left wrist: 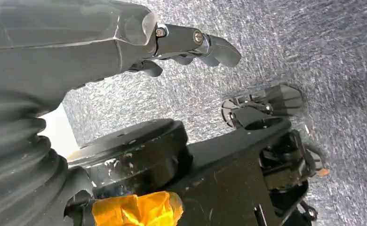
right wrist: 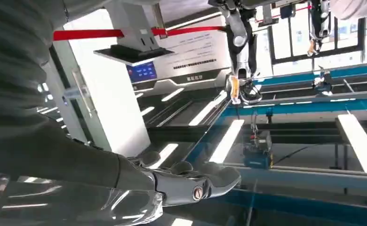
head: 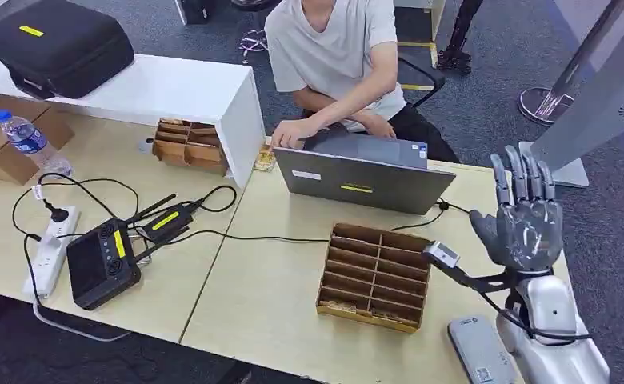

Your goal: Pass the card to the sensor for recognition and then transmit it.

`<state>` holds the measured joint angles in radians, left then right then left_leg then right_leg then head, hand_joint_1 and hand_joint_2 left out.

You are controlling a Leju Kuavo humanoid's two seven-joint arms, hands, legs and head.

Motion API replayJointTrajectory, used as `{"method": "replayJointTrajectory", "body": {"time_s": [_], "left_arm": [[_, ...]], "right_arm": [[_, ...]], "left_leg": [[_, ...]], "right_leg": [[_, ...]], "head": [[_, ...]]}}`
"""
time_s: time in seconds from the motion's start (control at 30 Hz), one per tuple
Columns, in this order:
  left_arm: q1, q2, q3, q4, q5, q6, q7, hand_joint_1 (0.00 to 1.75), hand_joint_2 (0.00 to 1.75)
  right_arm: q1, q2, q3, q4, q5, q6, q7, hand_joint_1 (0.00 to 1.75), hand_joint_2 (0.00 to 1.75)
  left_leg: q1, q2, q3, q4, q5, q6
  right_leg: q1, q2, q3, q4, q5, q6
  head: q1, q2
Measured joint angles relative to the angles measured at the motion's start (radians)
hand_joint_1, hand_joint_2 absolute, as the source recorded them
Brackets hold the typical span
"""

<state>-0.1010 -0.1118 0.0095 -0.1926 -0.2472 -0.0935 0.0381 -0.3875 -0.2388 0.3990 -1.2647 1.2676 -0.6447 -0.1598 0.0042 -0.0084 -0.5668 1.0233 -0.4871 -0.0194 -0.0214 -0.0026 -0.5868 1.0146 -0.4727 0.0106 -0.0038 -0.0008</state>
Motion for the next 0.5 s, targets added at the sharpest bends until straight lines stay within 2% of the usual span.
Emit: {"method": "replayJointTrajectory", "body": {"time_s": [0.1, 0.33, 0.5], "left_arm": [[0.004, 0.000, 0.008, 0.000, 0.004, 0.002, -0.001, 0.00, 1.75], [0.009, 0.000, 0.022, 0.000, 0.016, 0.013, -0.010, 0.00, 1.75], [0.015, 0.000, 0.044, 0.000, 0.033, 0.023, -0.021, 0.00, 1.75]], "right_arm": [[0.105, -0.033, -0.040, -0.130, 0.005, 0.000, 0.003, 0.00, 1.75], [0.272, -0.075, -0.102, -0.317, 0.032, 0.000, 0.002, 0.00, 1.75], [0.441, -0.108, -0.130, -0.470, 0.040, 0.001, 0.016, 0.00, 1.75]], "left_leg": [[0.000, 0.000, 0.000, 0.000, 0.000, 0.000], [0.000, 0.001, 0.000, 0.000, 0.000, 0.000], [0.000, 0.000, -0.001, 0.000, -0.001, 0.001]], "right_leg": [[0.000, 0.000, 0.000, 0.000, 0.000, 0.000], [0.000, 0.000, 0.000, 0.000, 0.000, 0.000], [0.000, -0.001, 0.000, 0.000, -0.001, 0.001]], "head": [[0.000, 0.000], [0.000, 0.000], [0.000, 0.000]]}}
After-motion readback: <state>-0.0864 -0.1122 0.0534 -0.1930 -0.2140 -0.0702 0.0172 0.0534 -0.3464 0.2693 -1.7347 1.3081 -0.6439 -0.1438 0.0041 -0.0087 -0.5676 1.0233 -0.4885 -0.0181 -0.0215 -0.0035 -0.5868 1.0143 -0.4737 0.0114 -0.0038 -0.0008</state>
